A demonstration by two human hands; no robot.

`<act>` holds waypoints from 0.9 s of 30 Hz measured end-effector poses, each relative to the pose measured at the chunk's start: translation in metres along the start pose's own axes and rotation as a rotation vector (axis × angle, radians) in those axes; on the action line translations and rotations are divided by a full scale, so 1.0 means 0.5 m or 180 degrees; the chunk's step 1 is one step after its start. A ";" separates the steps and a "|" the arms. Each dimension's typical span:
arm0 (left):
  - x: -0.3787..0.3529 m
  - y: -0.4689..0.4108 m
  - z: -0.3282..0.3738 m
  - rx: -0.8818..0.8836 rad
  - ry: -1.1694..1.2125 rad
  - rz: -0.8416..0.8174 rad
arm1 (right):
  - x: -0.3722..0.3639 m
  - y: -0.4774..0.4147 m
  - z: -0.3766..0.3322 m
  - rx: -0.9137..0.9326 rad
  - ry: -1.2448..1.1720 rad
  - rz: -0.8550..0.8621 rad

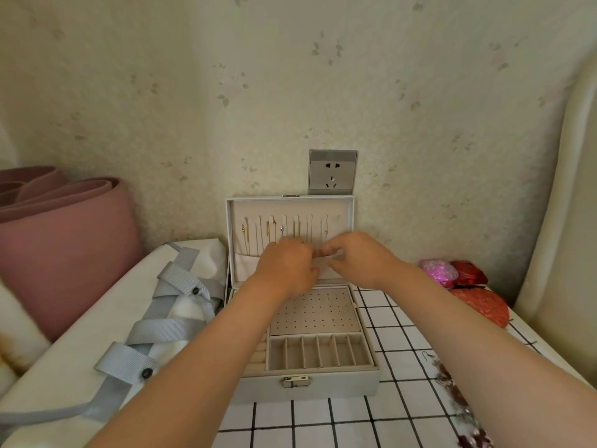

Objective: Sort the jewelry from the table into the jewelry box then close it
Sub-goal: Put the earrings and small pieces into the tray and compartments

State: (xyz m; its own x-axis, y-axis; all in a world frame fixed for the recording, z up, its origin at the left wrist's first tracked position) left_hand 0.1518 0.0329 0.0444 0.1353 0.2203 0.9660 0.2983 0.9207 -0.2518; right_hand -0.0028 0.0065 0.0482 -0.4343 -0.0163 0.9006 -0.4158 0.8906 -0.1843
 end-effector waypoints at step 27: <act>-0.121 0.074 0.344 -0.1007 0.0899 -0.0854 | 0.032 0.383 0.198 -0.1240 0.0169 -0.0478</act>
State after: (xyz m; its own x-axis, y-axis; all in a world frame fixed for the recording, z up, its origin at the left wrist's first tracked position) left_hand -0.0079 0.1089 -0.0130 0.2519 -0.1468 0.9566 0.6237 0.7804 -0.0445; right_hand -0.1687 0.1319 -0.0117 -0.3460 -0.1447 0.9270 -0.1337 0.9855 0.1040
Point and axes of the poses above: each hand's wrist, its own y-axis away from the middle knuckle, its own x-axis out of the back of the hand, z = x × y, the point moved 2 cm from there along -y, towards the middle knuckle, and after that the axes turned 2 degrees about -x, right-handed, at the moved point
